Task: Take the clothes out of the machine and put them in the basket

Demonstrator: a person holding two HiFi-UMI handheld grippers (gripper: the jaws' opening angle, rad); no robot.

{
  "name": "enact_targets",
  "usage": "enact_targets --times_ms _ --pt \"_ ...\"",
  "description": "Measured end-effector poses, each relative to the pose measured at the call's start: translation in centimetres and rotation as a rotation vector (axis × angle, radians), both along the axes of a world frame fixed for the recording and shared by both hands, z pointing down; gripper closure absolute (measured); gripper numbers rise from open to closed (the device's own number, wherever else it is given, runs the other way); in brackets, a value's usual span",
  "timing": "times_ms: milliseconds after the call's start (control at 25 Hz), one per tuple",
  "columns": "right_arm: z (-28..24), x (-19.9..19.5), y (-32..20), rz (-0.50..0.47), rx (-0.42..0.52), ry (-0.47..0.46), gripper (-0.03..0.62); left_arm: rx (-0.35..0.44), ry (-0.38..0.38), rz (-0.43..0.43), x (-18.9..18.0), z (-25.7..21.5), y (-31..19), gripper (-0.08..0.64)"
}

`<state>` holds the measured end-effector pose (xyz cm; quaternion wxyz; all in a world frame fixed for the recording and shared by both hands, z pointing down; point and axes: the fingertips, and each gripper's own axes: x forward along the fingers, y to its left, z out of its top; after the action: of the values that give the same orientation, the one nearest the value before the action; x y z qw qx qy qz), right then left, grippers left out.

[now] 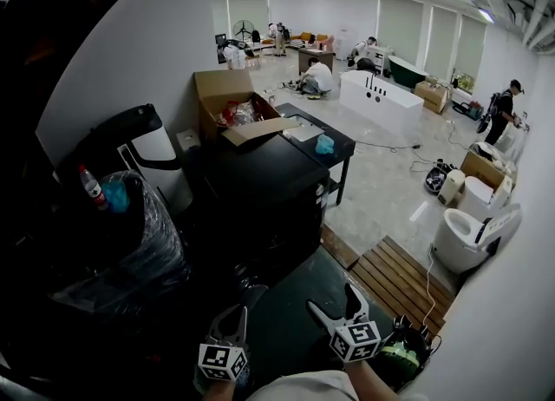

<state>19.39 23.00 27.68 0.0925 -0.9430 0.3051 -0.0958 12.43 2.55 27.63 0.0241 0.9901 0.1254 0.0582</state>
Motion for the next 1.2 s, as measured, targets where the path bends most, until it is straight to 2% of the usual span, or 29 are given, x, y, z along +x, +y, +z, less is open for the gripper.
enact_targets --times_ms 520,1200 --pt "0.0 5.7 1.8 -0.034 -0.021 0.001 0.110 -0.018 -0.016 -0.050 4.7 0.6 1.6 0.538" --pt "1.0 17.4 6.1 -0.113 -0.057 -0.002 0.112 -0.003 -0.048 -0.155 15.6 2.0 4.4 0.538"
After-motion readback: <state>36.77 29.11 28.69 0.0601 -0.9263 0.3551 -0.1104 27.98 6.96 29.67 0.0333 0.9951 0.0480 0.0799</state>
